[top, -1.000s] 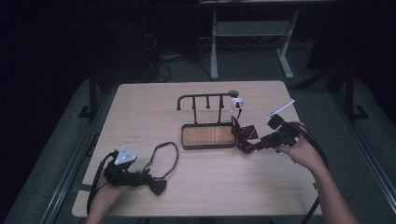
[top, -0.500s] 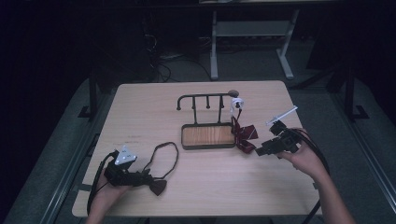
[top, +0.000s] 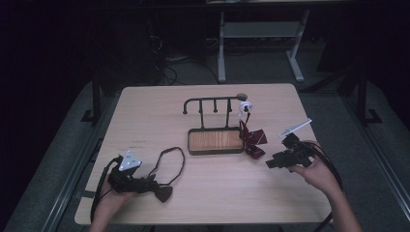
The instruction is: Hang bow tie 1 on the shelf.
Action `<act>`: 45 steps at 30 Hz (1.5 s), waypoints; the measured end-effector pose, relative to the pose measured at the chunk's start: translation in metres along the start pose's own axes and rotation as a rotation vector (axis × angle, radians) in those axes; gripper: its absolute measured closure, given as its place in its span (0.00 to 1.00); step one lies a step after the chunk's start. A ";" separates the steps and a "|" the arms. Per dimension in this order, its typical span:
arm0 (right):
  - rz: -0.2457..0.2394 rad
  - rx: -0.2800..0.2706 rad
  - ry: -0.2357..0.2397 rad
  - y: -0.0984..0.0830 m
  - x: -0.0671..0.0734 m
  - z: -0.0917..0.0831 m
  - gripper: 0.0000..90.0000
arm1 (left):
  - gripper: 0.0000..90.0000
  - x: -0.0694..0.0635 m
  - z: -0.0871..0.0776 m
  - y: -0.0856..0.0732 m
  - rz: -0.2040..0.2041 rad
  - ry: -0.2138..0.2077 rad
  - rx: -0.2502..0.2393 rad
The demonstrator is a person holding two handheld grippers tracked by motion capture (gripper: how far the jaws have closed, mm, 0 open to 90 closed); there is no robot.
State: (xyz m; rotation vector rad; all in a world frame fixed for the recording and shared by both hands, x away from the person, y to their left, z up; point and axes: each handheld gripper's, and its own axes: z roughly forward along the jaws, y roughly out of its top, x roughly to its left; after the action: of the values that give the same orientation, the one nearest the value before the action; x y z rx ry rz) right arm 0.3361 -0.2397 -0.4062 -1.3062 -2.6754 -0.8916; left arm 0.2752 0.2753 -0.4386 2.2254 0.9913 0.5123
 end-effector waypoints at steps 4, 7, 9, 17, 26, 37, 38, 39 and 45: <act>0.009 -0.004 -0.001 -0.005 -0.001 0.001 0.56 | 0.31 0.001 0.000 -0.001 -0.005 -0.001 -0.001; 0.015 -0.011 0.002 -0.009 -0.001 0.000 0.56 | 0.31 0.001 -0.001 0.000 -0.004 0.004 -0.012; 0.015 -0.017 0.002 -0.012 -0.001 -0.001 0.55 | 0.31 0.002 -0.002 0.000 -0.008 0.004 -0.020; 0.023 -0.048 0.003 -0.028 -0.001 0.003 0.55 | 0.31 0.004 -0.002 0.000 -0.016 0.009 -0.025; 0.024 -0.063 0.018 -0.041 -0.002 0.013 0.55 | 0.31 0.004 -0.003 0.002 -0.023 0.009 -0.024; 0.035 -0.079 0.016 -0.045 0.001 0.016 0.51 | 0.35 0.001 -0.004 0.009 -0.013 -0.006 -0.029; 0.030 -0.074 0.009 -0.045 0.001 0.017 0.50 | 0.35 0.002 -0.005 0.010 -0.011 -0.006 -0.032; 0.028 -0.076 0.006 -0.046 0.000 0.017 0.50 | 0.35 0.002 -0.006 0.012 -0.012 -0.006 -0.034; 0.041 -0.093 0.004 -0.048 0.000 0.015 0.50 | 0.38 0.003 -0.005 0.021 0.007 -0.014 -0.022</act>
State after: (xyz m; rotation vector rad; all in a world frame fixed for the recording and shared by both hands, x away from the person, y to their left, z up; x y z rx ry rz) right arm 0.3036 -0.2555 -0.4415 -1.3705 -2.6226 -1.0247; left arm 0.2853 0.2690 -0.4202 2.2107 0.9671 0.5080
